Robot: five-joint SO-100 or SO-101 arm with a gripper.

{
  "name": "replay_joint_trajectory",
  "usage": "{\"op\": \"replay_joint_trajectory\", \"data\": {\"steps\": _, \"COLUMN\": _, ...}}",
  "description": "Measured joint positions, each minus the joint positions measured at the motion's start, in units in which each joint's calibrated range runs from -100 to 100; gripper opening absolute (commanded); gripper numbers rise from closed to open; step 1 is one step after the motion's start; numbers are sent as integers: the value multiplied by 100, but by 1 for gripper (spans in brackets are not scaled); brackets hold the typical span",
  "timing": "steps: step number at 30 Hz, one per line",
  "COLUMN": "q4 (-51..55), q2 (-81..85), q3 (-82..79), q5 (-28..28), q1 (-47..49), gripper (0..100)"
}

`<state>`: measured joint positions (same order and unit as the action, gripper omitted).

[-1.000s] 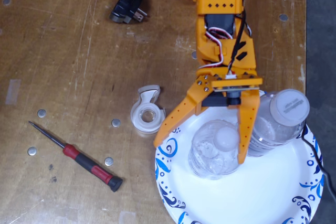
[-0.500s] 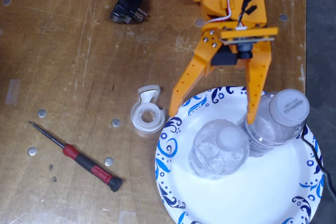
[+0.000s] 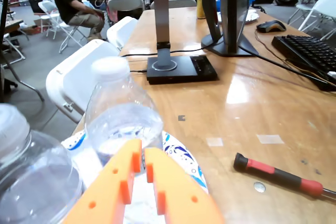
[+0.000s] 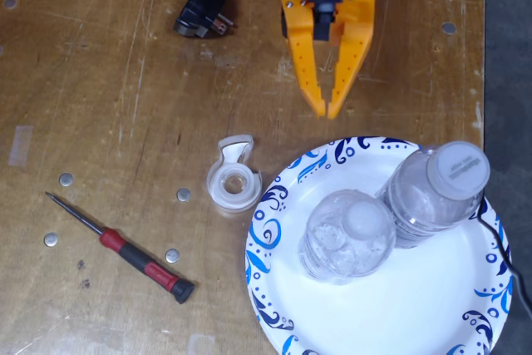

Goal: Move the bottles to the plate

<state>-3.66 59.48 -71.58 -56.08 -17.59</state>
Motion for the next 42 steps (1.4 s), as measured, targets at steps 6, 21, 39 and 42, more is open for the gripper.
{"op": "replay_joint_trajectory", "data": {"steps": 6, "q4": 0, "q2": 1686, "q3": -1646, "q5": -16, "q1": -155, "gripper": 1}}
{"op": "replay_joint_trajectory", "data": {"steps": 21, "q4": 723, "q2": 3800, "q3": -2698, "q5": -16, "q1": 356, "gripper": 1}}
{"op": "replay_joint_trajectory", "data": {"steps": 39, "q4": 2111, "q2": 3809, "q3": -2698, "q5": 386, "q1": -146, "gripper": 1}}
{"op": "replay_joint_trajectory", "data": {"steps": 42, "q4": 2357, "q2": 3809, "q3": -2698, "q5": 495, "q1": -228, "gripper": 1}}
